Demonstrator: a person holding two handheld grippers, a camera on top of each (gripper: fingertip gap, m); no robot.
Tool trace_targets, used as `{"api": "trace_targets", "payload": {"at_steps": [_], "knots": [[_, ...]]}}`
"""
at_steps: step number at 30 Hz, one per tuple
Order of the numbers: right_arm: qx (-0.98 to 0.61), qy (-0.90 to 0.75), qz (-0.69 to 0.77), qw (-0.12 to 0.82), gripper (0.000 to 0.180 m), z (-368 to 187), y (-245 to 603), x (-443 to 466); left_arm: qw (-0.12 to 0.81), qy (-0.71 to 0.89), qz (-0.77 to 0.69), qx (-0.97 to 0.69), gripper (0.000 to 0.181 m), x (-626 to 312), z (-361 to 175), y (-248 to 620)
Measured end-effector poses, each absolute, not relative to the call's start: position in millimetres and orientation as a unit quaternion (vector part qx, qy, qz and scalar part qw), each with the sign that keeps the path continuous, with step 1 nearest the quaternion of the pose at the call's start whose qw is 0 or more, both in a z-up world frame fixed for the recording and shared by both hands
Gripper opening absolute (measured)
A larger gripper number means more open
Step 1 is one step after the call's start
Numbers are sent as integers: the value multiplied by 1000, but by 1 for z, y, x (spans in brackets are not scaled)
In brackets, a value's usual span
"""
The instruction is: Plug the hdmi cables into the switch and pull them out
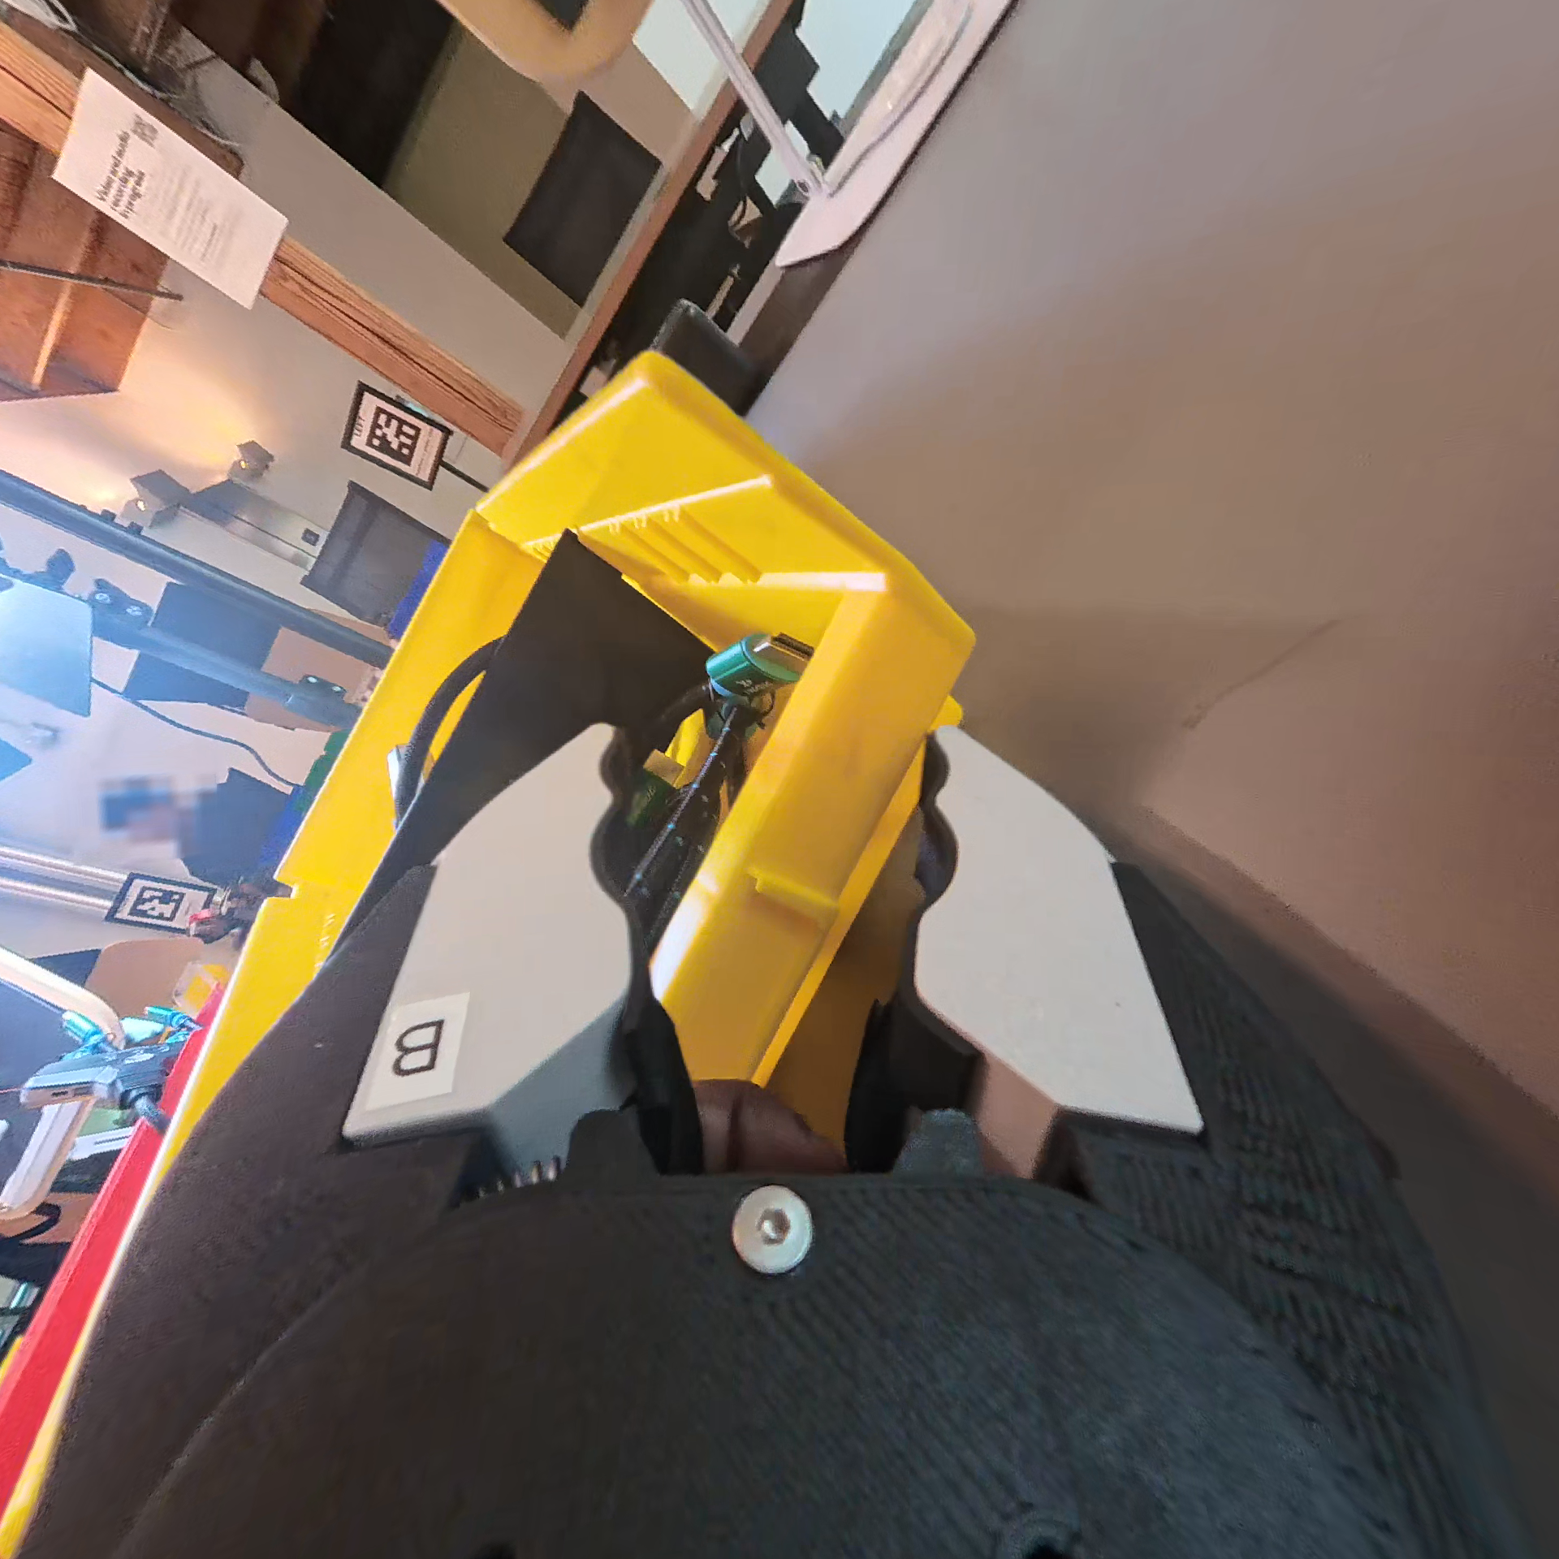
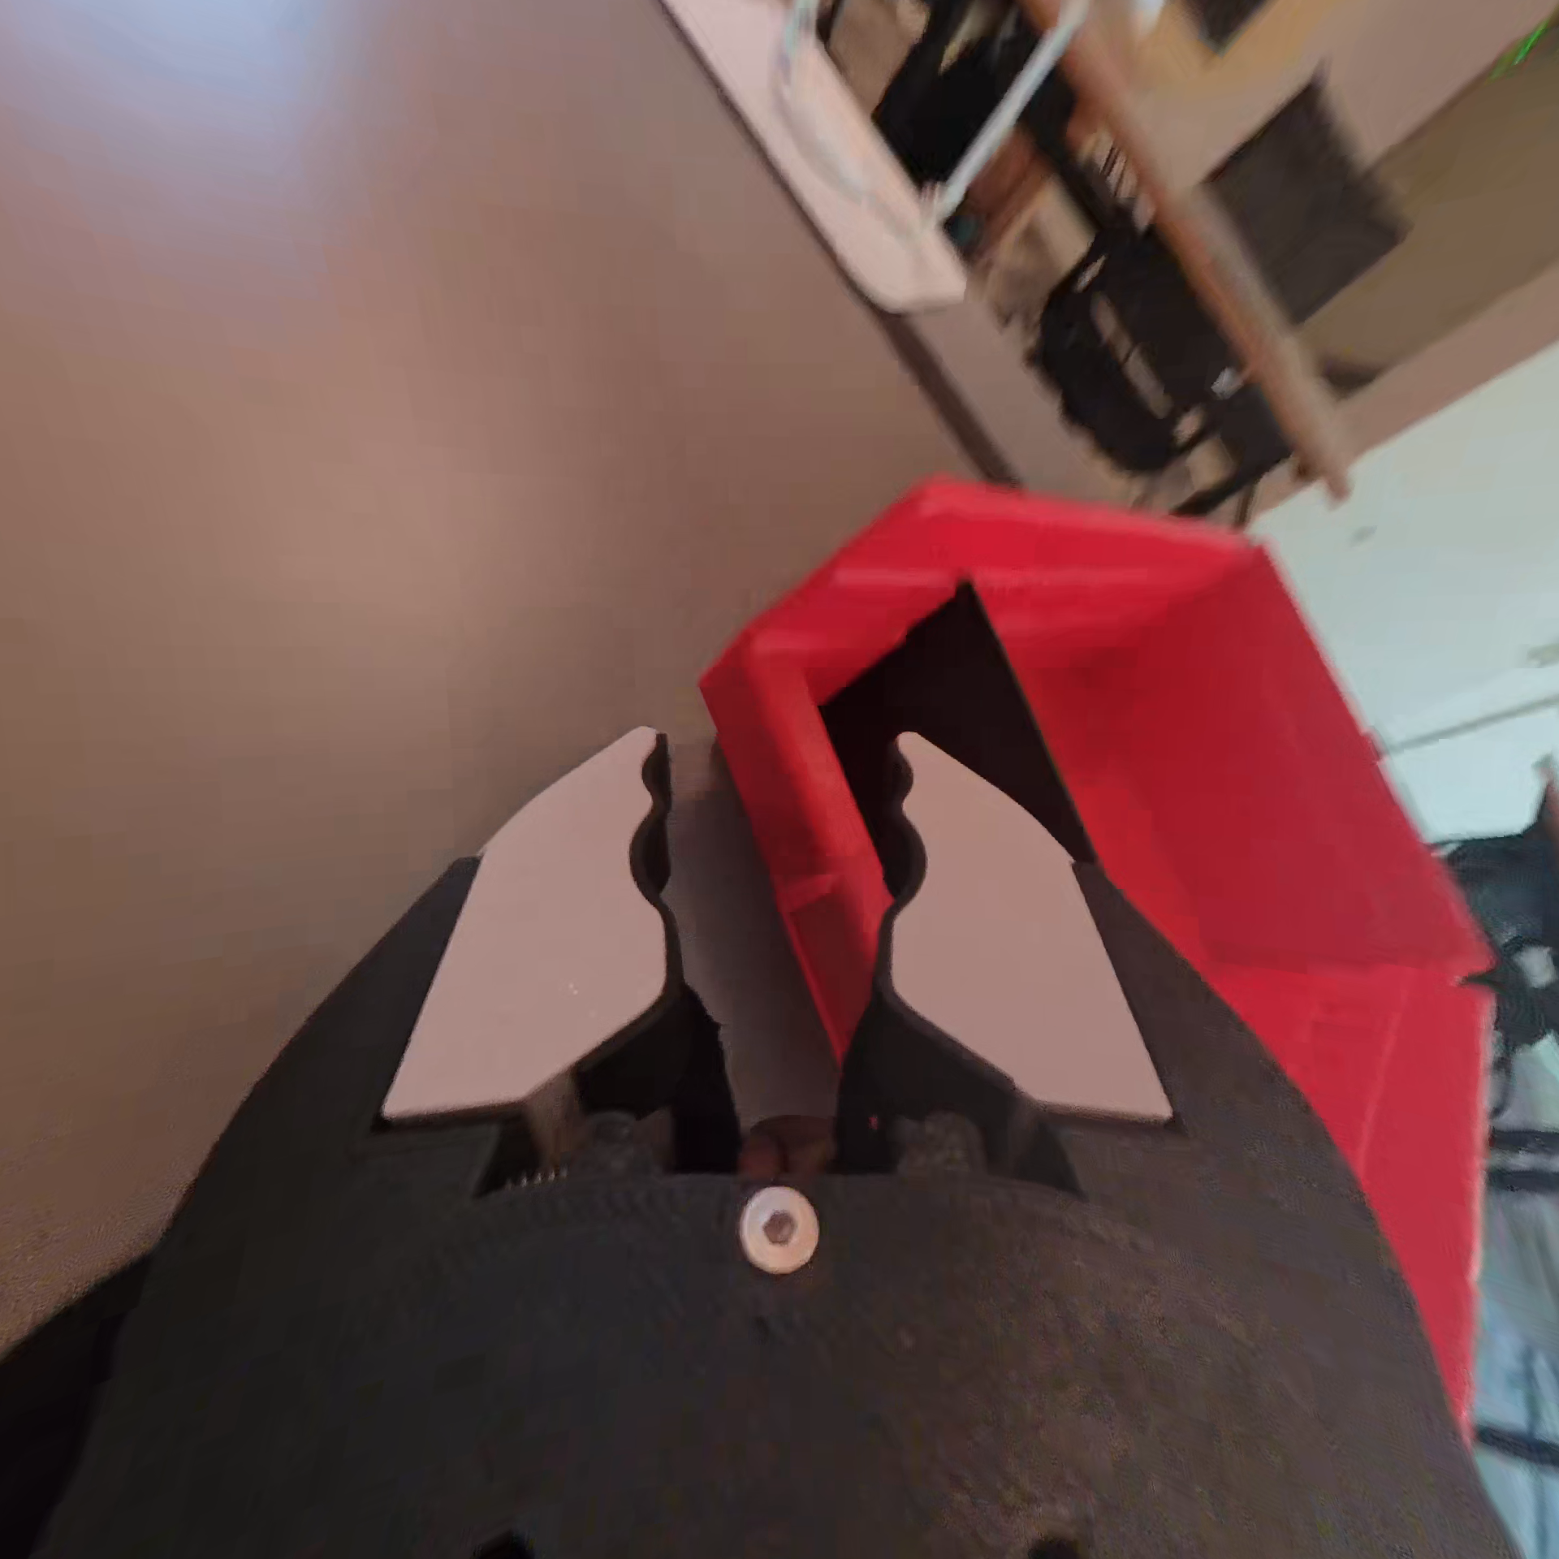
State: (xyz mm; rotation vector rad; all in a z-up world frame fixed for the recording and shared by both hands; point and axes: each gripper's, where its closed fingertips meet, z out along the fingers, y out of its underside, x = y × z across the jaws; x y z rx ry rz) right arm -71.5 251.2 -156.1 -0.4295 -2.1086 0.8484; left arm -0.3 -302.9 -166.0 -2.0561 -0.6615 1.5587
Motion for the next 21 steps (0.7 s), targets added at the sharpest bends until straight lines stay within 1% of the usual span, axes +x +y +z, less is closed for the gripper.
{"api": "trace_targets", "payload": {"at_steps": [2,5,8,11,14,18,21], "knots": [[-129,-803,370,450,48,-141,234,-65,245,-246,572,-743,75,-3,-163,-304],[-71,-740,440,504,49,-116,200,-52,252,-246,572,-741,76,-8,-163,-302],[-31,-711,484,509,49,-110,168,-42,229,-254,577,-742,75,-9,-166,-312],[-31,-723,466,509,49,-118,155,-48,202,-253,581,-747,75,-9,-169,-323],[-61,-717,450,529,49,-117,154,-59,207,-266,573,-747,75,-9,-170,-330],[-113,-692,465,541,46,-116,139,-69,198,-281,569,-747,78,-11,-172,-338],[-60,-727,356,584,46,-142,139,-78,182,-279,577,-746,80,-12,-169,-337]]}}
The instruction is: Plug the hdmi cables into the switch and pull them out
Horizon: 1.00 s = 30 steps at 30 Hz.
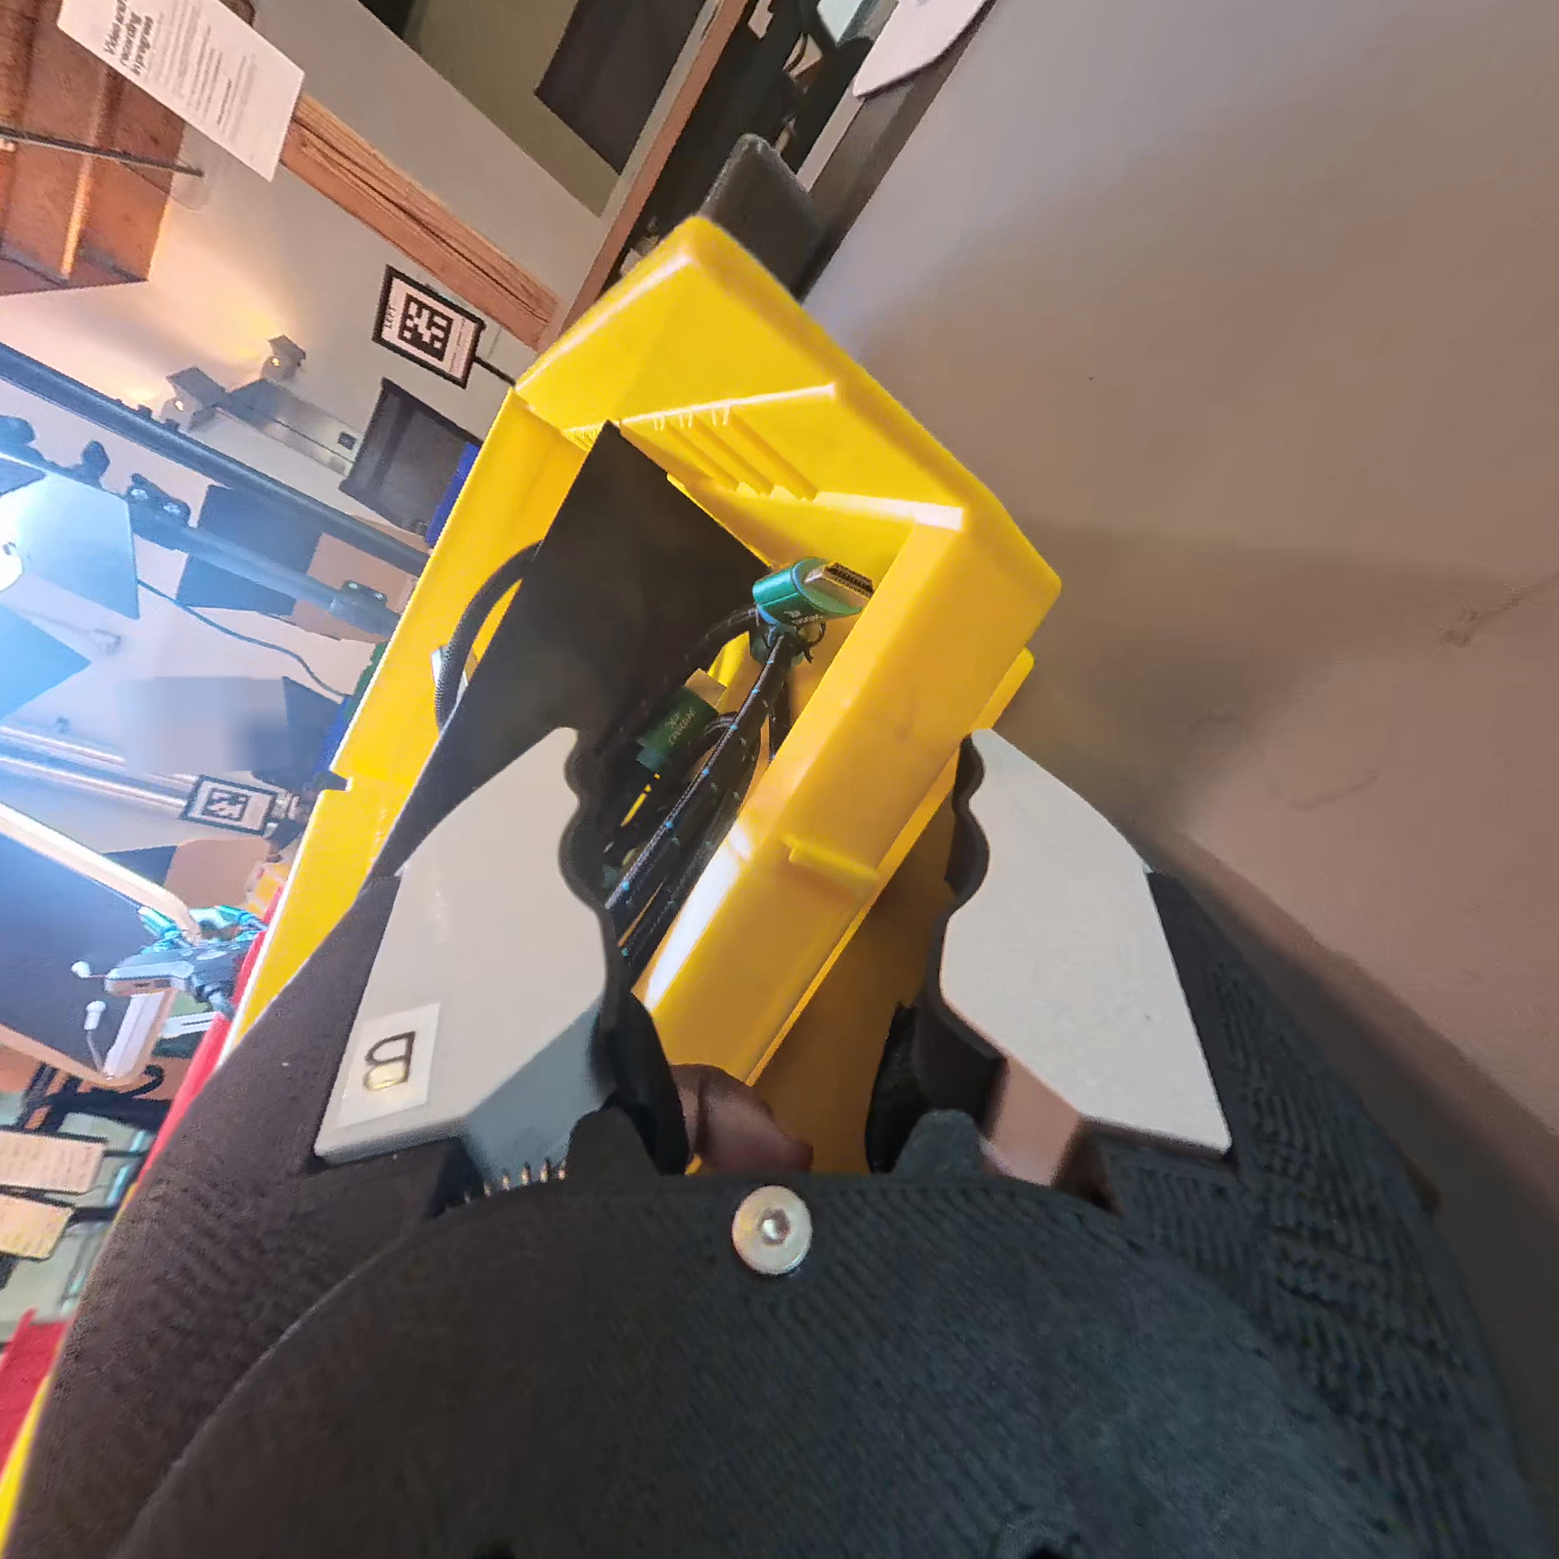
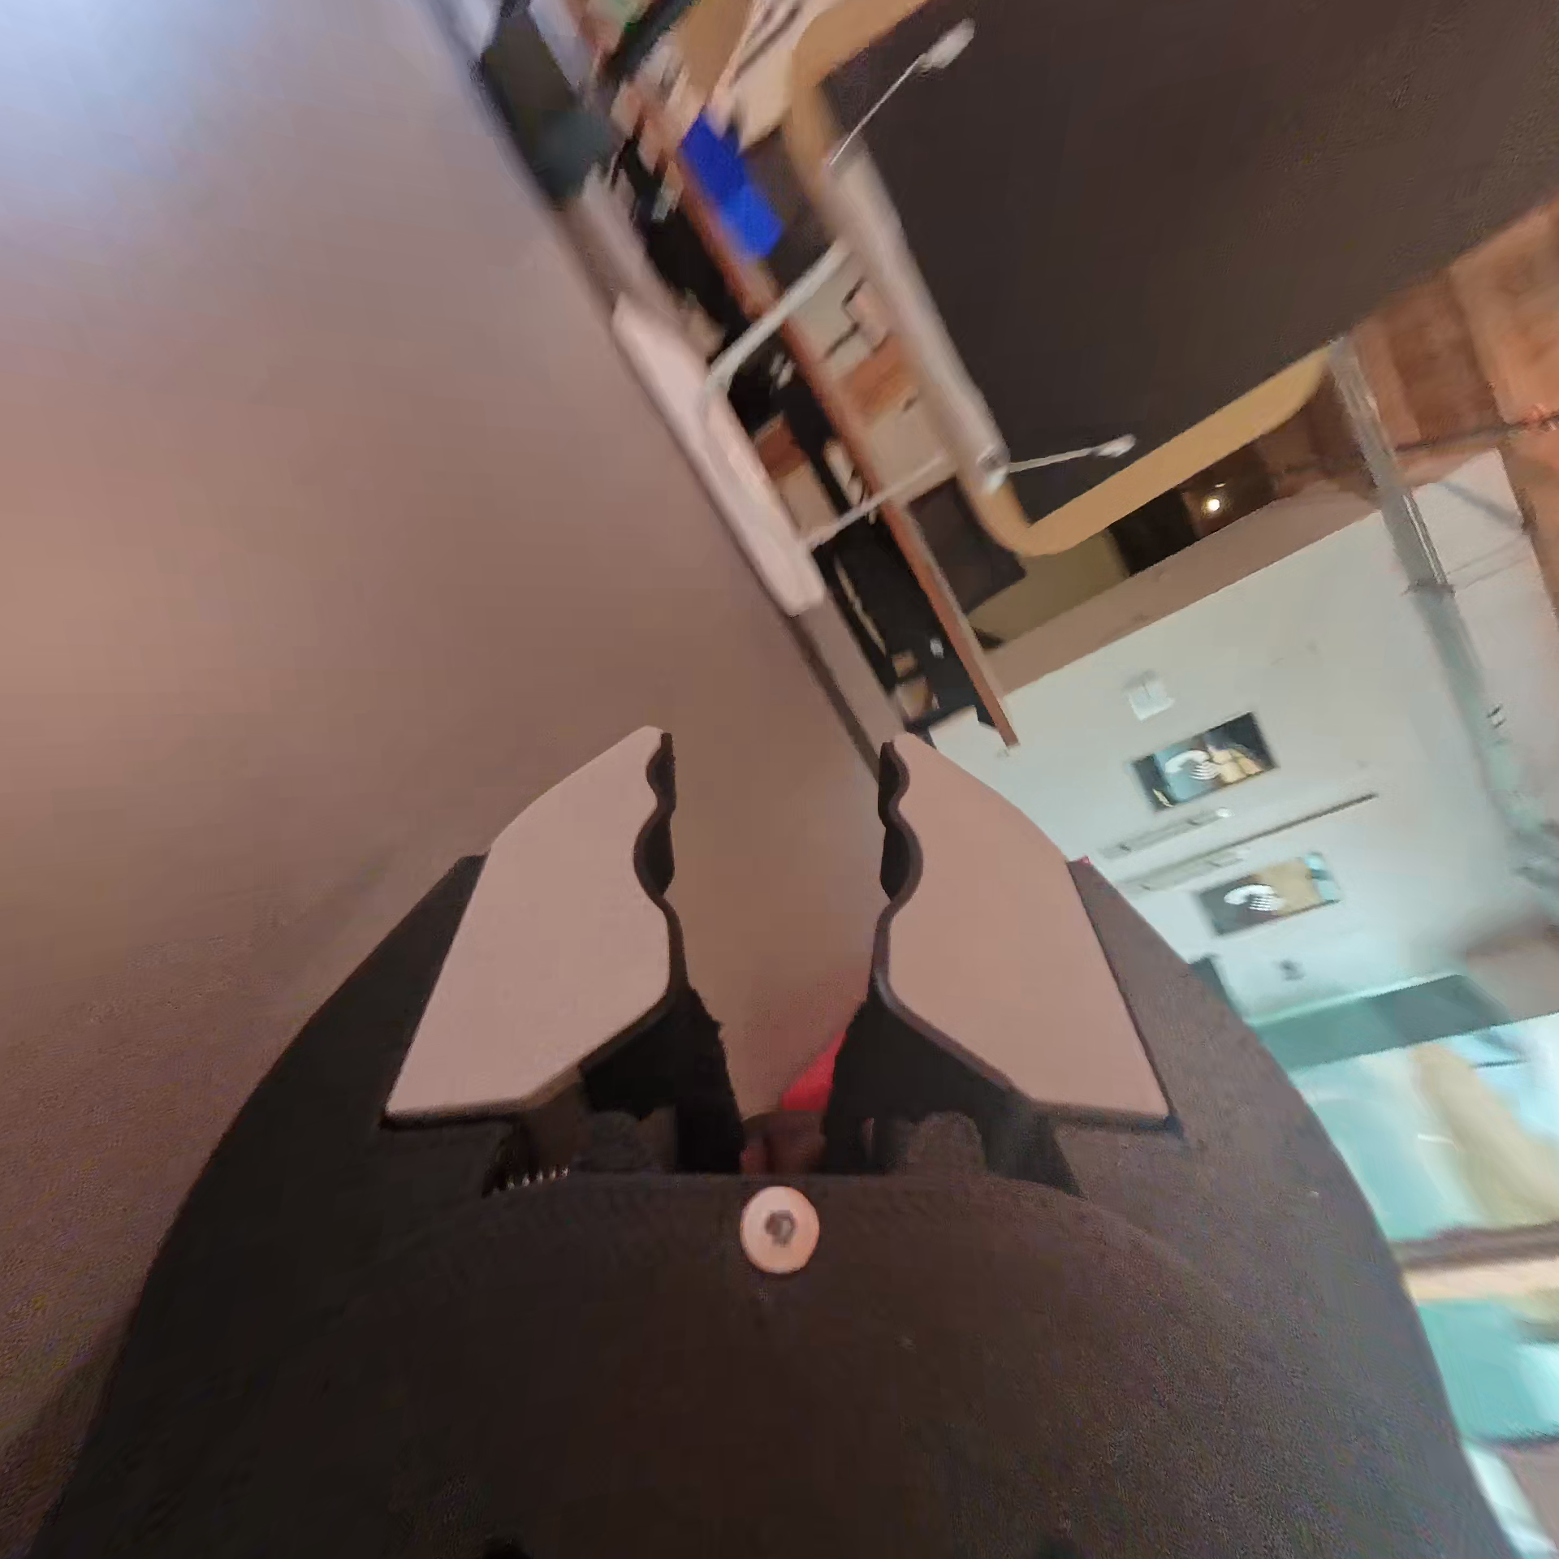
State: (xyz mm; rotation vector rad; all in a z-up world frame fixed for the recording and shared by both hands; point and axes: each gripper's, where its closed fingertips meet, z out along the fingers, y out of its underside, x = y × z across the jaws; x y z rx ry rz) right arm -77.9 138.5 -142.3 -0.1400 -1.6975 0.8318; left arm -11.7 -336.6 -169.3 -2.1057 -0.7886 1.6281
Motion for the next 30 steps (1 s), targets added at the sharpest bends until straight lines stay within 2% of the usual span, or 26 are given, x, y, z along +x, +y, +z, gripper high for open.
{"api": "trace_targets", "payload": {"at_steps": [3,10,13,16,20,21,24,27,30], "knots": [[-51,-761,260,592,50,-167,151,-87,174,-278,577,-748,80,-14,-170,-328],[-117,-777,261,561,49,-178,170,-101,100,-191,588,-780,83,-7,-169,-313],[-124,-785,239,558,47,-184,175,-105,131,-163,587,-782,81,0,-169,-316],[-141,-782,235,559,47,-185,182,-108,183,-200,571,-775,74,0,-174,-325],[-151,-785,230,554,44,-187,185,-109,135,-199,589,-771,72,-10,-173,-332],[-154,-785,231,553,44,-187,185,-109,129,-191,593,-772,67,-11,-173,-331],[-162,-782,228,557,48,-186,186,-109,144,-196,591,-769,63,-9,-175,-334],[-162,-773,259,556,55,-178,176,-100,153,-213,588,-765,65,-8,-175,-337],[-167,-741,351,547,56,-158,151,-93,166,-231,590,-756,68,-7,-175,-340]]}}
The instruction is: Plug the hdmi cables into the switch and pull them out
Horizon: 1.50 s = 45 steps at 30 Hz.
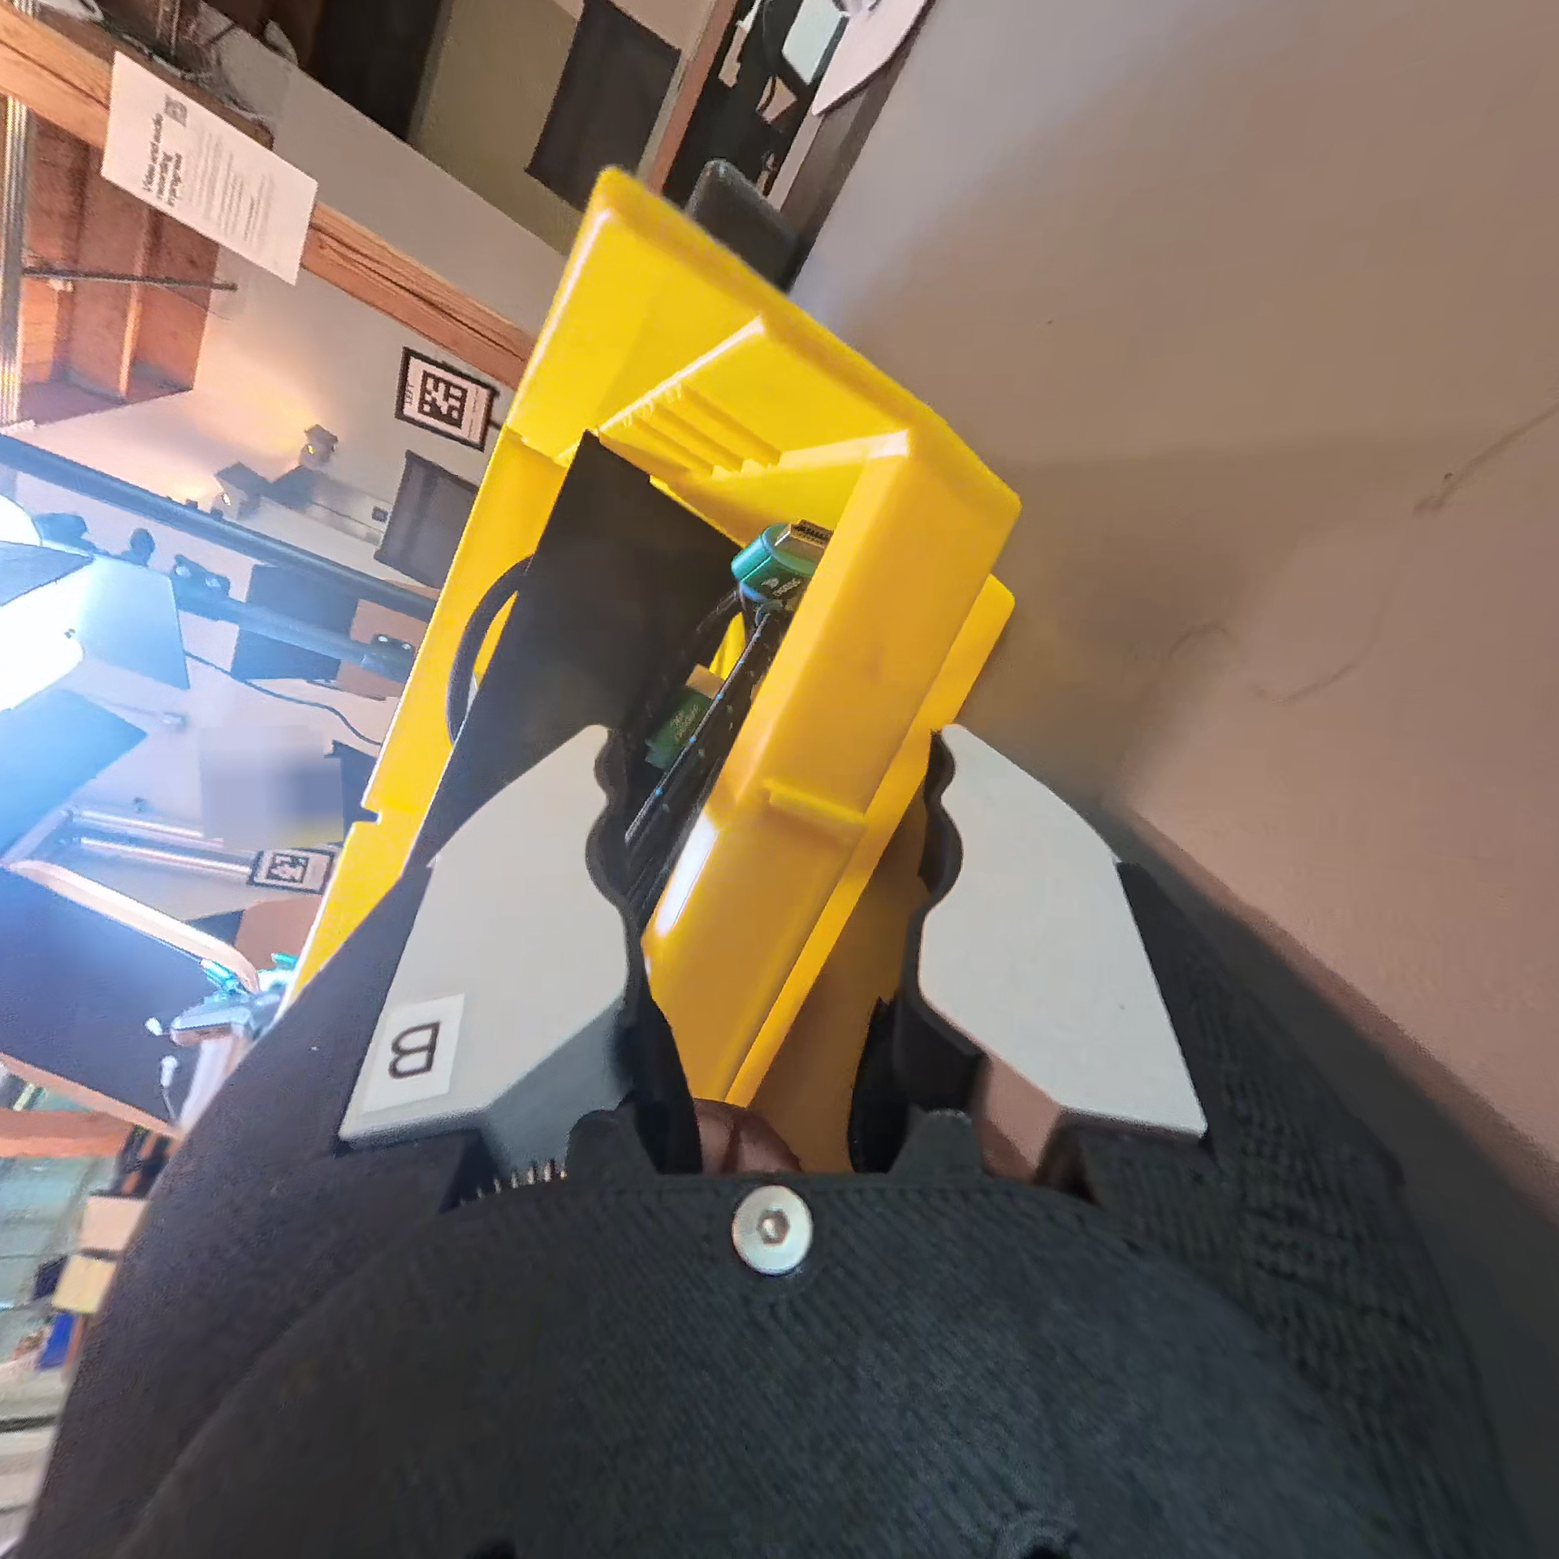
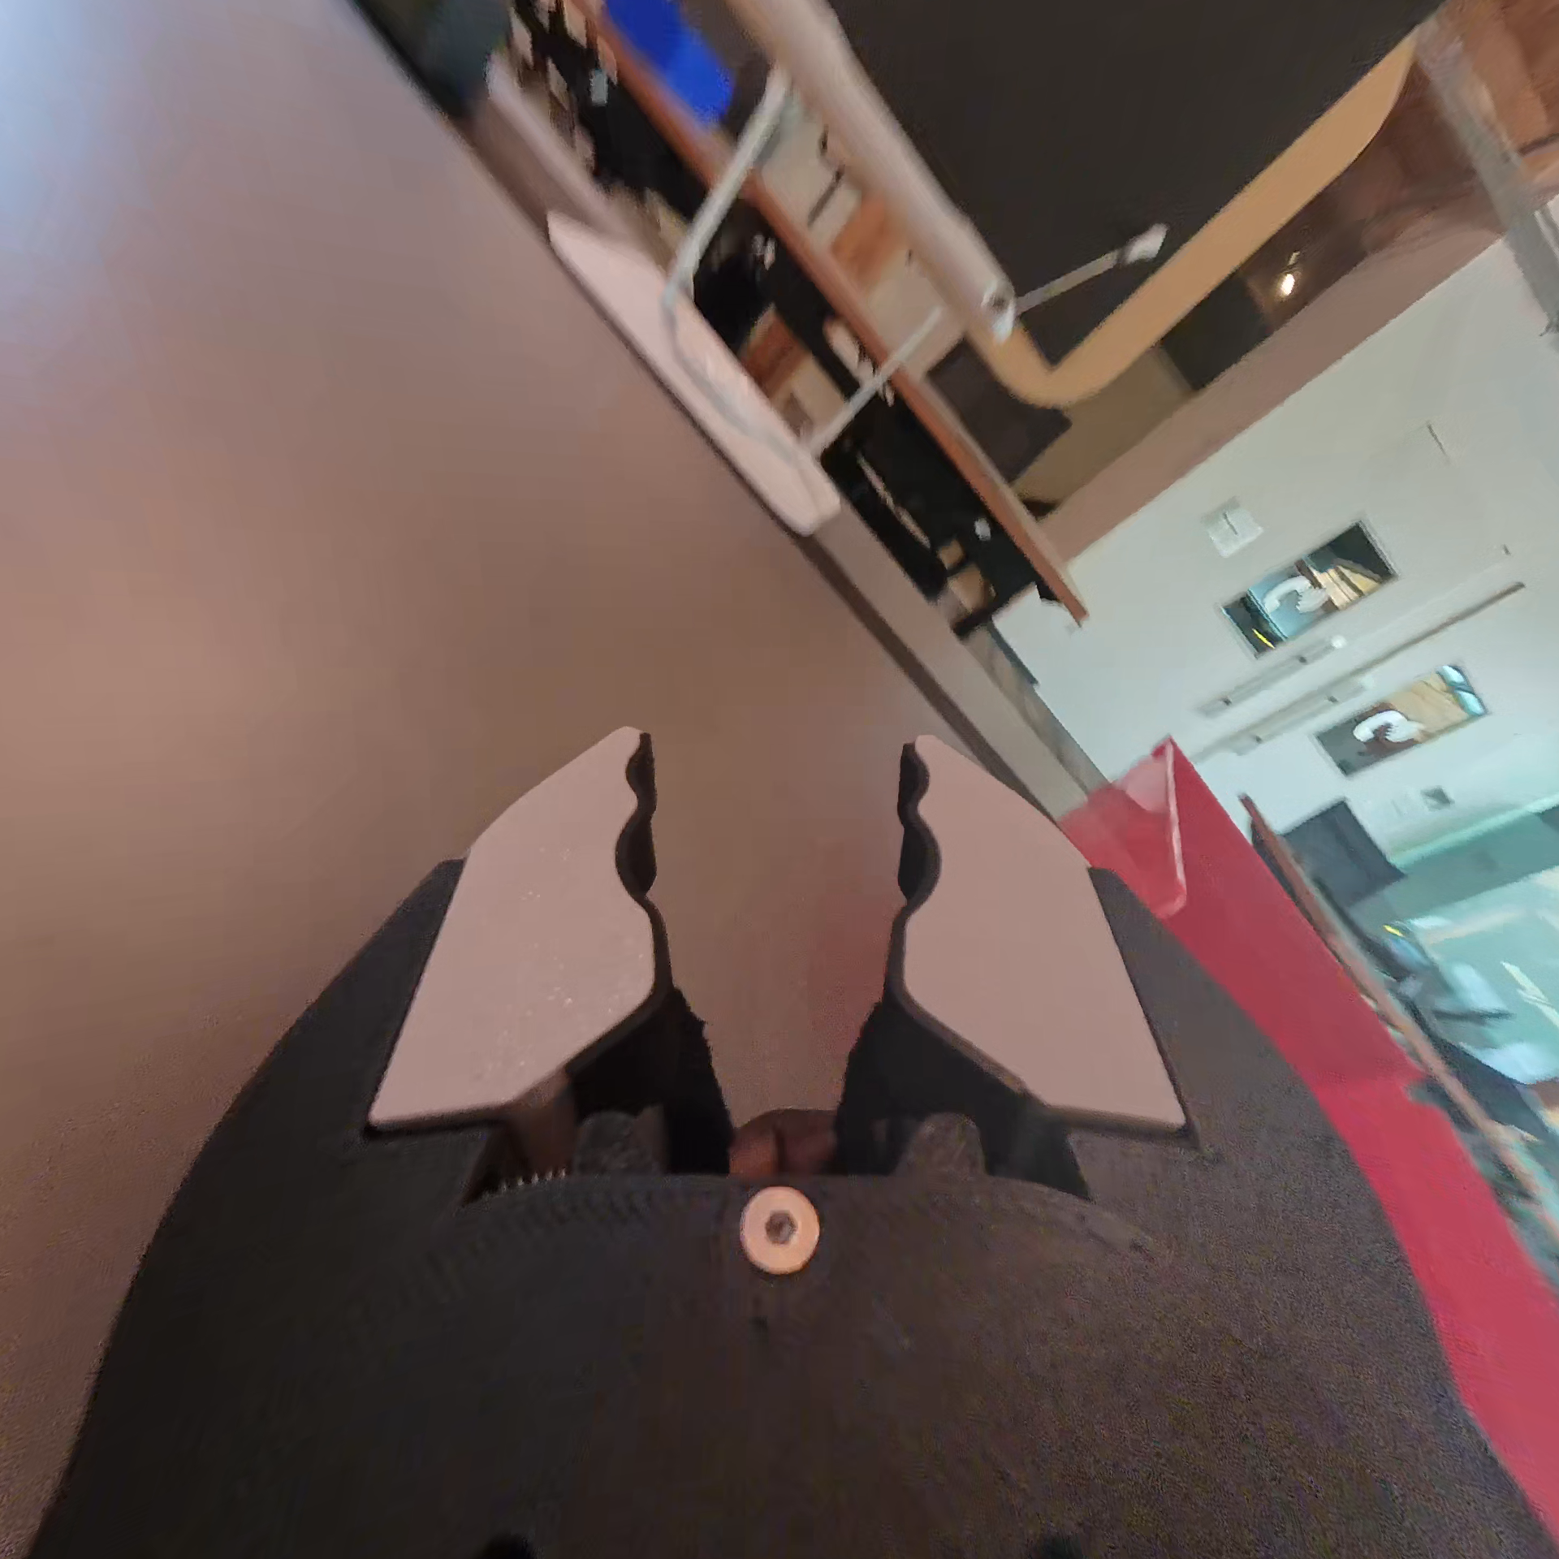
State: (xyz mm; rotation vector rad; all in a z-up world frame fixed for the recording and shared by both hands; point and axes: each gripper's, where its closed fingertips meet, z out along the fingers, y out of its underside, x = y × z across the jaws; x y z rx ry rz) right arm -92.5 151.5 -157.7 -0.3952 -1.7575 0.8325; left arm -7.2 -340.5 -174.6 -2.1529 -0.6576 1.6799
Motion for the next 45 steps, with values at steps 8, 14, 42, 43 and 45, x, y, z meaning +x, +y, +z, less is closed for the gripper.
{"api": "trace_targets", "payload": {"at_steps": [8,14,42,43,45], "knots": [[-54,-652,643,398,63,-105,0,-83,171,-257,599,-739,62,1,-173,-353],[-40,-596,781,181,65,-82,-41,-51,147,-230,614,-741,41,5,-175,-349],[-160,-437,815,-345,61,-55,7,7,466,-415,482,-615,108,160,-126,-267],[-195,-405,793,-412,58,-56,10,-3,559,-457,445,-530,113,169,-99,-266],[-217,-446,760,-421,52,-63,3,-10,702,-473,392,-359,113,194,-38,-276]]}}
